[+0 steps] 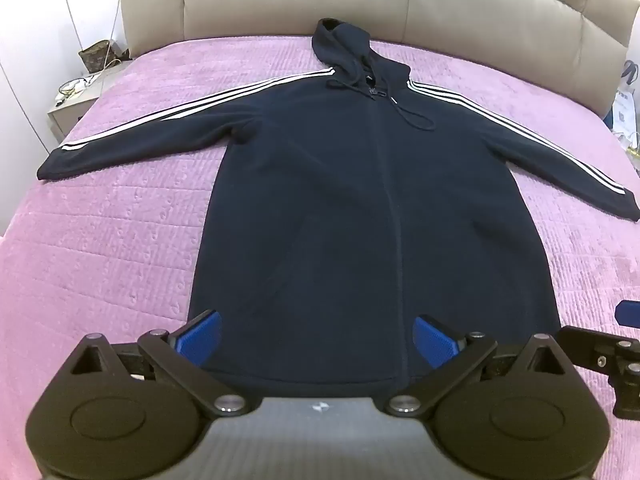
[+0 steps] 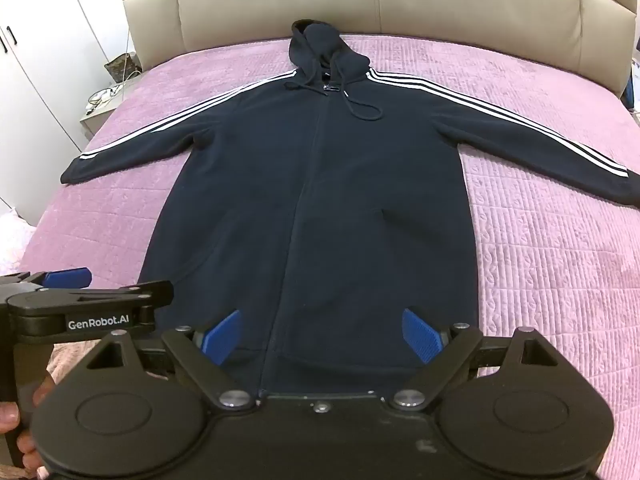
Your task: Fold large clothes
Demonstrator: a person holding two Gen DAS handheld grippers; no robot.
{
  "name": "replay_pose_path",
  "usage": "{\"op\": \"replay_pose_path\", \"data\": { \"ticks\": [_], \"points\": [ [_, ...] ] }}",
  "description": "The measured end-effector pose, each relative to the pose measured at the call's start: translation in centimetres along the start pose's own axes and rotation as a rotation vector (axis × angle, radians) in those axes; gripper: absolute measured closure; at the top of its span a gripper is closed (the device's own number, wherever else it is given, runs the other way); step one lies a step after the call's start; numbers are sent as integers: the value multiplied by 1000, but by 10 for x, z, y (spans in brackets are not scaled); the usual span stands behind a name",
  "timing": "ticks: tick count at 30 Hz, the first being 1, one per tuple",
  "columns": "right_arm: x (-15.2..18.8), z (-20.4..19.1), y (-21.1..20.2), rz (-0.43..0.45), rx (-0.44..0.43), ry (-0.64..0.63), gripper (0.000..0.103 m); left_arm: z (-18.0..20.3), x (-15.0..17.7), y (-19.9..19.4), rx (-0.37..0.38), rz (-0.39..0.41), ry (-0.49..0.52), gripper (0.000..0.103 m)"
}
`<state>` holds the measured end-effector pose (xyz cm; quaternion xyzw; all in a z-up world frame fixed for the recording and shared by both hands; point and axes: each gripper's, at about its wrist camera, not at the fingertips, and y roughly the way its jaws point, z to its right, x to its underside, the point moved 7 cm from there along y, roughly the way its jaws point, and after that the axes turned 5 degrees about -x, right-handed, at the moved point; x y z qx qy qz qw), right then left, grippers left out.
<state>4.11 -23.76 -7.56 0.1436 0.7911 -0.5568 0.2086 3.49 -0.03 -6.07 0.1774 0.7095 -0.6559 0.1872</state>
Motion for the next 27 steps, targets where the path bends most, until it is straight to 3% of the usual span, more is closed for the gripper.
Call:
{"op": "replay_pose_path", "data": {
  "ticks": [27],
  "points": [
    [0,-2,2,-2,-2,-9,0,4,0,1,8,-11,-7,0]
  ]
}}
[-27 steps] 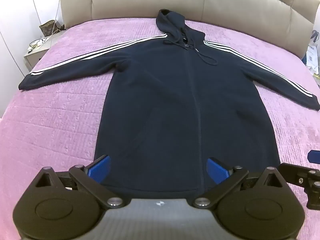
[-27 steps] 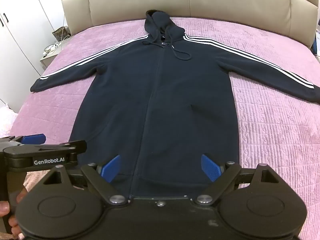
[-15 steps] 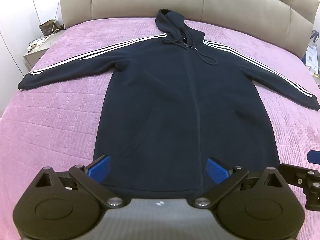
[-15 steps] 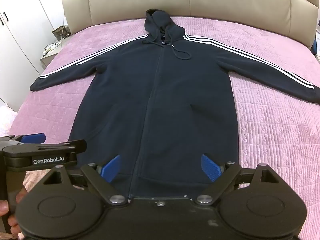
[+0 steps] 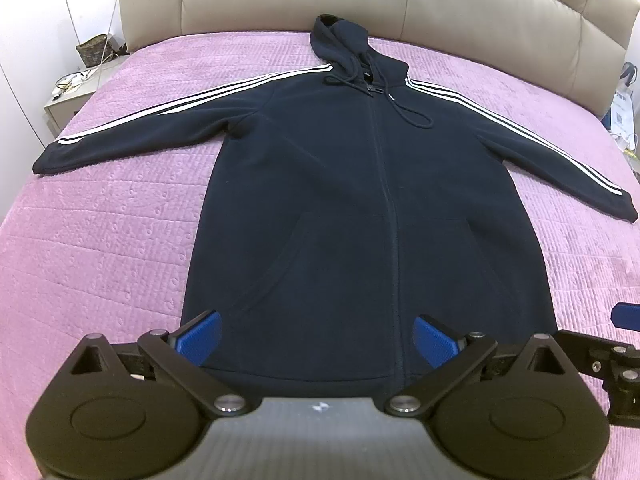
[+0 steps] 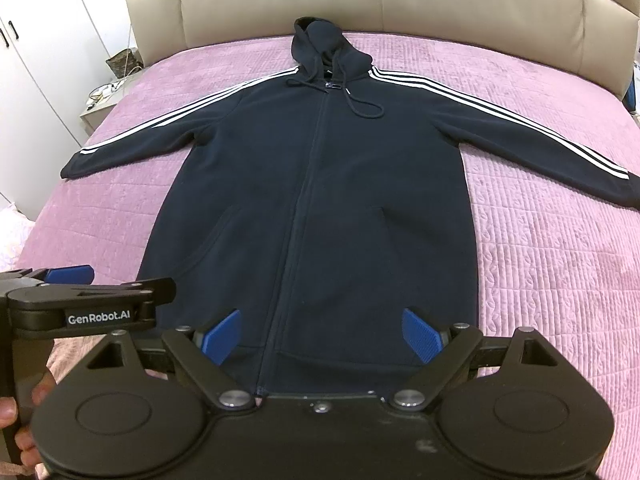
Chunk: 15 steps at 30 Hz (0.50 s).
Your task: Fold large clothes
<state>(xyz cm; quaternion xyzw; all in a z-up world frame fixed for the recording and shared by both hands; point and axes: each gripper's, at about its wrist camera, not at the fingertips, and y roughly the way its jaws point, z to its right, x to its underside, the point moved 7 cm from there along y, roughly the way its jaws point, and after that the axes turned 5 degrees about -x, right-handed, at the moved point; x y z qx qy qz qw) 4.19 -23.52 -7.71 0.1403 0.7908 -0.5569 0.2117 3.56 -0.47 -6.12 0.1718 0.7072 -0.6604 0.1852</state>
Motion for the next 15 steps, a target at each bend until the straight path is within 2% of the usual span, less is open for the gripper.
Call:
{"op": "replay_pose_path", "data": {
  "ticks": [15],
  "points": [
    [0,0,-1,1,0,-1,0,0,0,1,0,3,-1,0]
  ]
}}
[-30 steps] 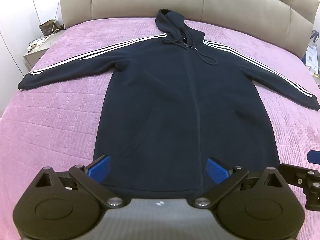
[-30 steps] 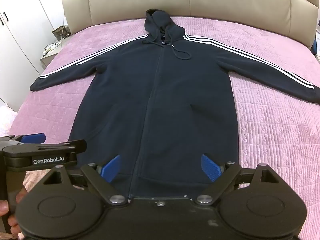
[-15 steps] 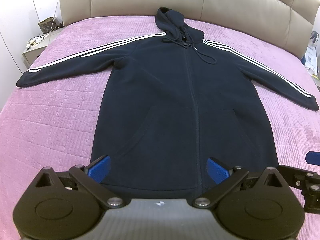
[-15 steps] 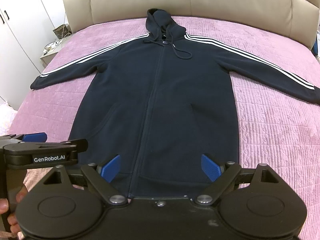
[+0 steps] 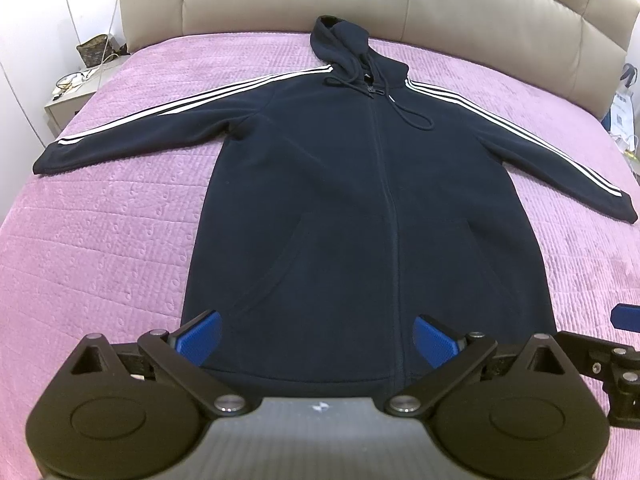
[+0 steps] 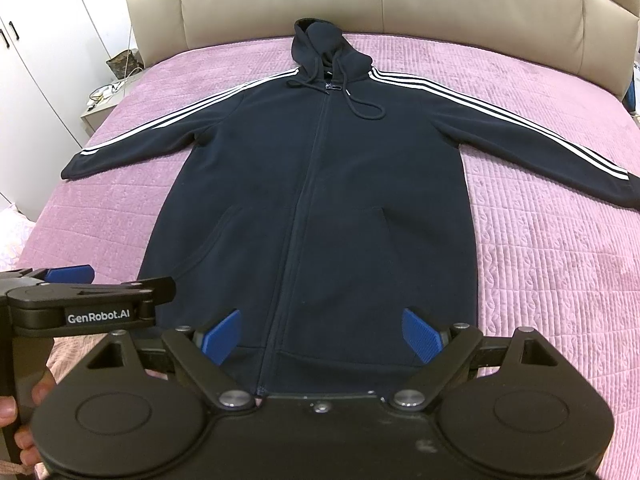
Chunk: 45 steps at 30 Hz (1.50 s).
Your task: Fold large clothes
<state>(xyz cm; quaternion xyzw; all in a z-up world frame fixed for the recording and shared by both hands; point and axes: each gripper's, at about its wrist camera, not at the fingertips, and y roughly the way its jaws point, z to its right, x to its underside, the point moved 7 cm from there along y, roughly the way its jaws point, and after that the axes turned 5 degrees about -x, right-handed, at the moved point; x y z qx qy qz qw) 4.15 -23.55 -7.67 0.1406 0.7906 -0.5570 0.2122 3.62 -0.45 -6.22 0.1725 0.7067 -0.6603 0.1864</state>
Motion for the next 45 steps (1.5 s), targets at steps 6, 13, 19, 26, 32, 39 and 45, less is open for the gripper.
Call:
{"op": "replay_pose_path", "data": {
  "ticks": [6,13,19,26,32,39,45],
  "points": [
    [0,0,-1,1,-1,0,0,0,1,0,1,2,2,0],
    [-1,-2,-2,-3,2,-23,0,1,1,0,2,-2,2,0],
    [-1,-1,-2,-2,-7,-13,0,0,1,1,3,-6,0,0],
    [-1,0,-2,-3,-11,-8,0,0,2,2,4,-9,-2,0],
    [-1,2,-2,-2,-18,-8,0,-1,4,5,7,-13,-2,0],
    [0,1,-3,-1,-17,-14,0,-1,3,6,4,-14,-3,0],
    [0,0,-7,7,-22,-11,0,-1,2,6,3,-14,-5,0]
  ]
}}
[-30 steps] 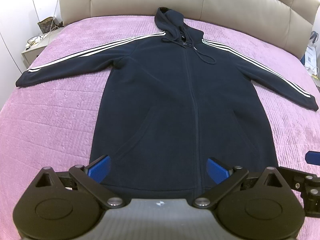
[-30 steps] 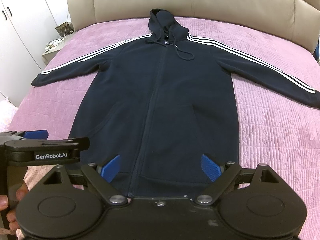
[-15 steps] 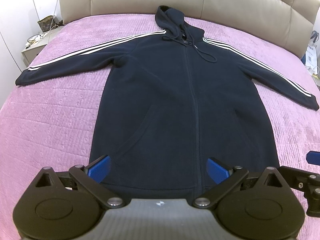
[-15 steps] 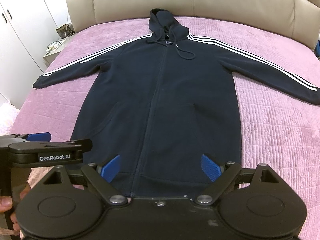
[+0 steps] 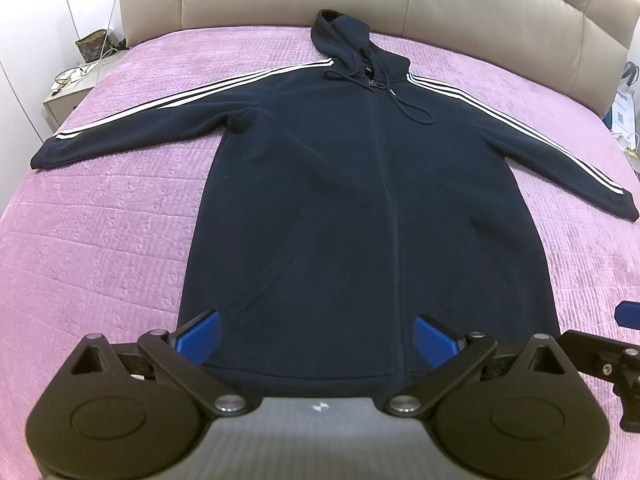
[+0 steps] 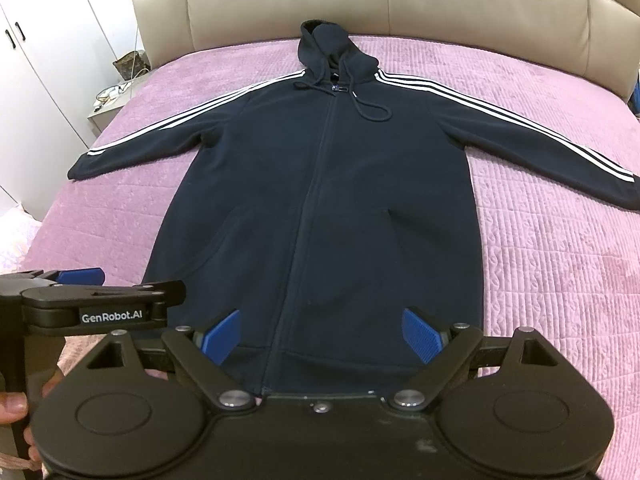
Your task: Fold large clothes
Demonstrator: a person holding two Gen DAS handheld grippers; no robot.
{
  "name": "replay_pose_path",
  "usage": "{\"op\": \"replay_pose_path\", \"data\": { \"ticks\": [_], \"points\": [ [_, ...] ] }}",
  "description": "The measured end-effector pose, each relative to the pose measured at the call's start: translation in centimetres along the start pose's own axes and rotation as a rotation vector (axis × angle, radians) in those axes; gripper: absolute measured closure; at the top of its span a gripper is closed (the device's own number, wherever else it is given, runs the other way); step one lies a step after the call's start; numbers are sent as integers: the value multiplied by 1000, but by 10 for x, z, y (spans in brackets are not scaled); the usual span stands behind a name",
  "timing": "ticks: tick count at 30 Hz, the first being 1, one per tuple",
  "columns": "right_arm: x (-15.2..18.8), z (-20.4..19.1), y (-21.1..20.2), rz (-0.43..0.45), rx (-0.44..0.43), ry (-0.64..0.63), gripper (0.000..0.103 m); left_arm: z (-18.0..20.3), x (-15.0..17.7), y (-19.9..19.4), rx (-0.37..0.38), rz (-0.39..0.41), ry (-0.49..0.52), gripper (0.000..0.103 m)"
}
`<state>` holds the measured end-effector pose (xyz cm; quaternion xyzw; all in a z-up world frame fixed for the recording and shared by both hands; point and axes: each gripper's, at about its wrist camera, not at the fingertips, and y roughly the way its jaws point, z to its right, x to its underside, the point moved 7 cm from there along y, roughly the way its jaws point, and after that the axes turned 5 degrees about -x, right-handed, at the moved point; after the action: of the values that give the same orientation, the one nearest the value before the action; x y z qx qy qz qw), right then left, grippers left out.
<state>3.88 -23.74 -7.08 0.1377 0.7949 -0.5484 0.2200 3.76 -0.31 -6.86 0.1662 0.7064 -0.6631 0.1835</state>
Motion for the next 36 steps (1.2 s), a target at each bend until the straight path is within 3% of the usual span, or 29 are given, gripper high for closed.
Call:
{"op": "replay_pose_path", "data": {
  "ticks": [11,16,20,23,29,33,34,36],
  "points": [
    [0,6,0,7,-10,0,0,-2,1,6,-3,-2,-3,0],
    [-1,38,21,37,-13,76,0,-20,5,27,5,-14,2,0],
    [-1,77,52,85,28,111,0,-56,6,59,26,-31,-79,4],
    [8,108,82,103,52,106,0,-86,15,87,11,-72,-157,6],
    [48,145,129,21,43,120,0,-121,45,150,-21,-251,-205,23],
    [63,153,140,-12,70,82,0,-135,55,165,29,-248,-247,11],
    [66,156,144,-27,79,81,0,-135,55,167,39,-250,-255,2],
    [69,162,142,-1,47,116,0,-132,56,176,42,-266,-227,0]
  ]
}}
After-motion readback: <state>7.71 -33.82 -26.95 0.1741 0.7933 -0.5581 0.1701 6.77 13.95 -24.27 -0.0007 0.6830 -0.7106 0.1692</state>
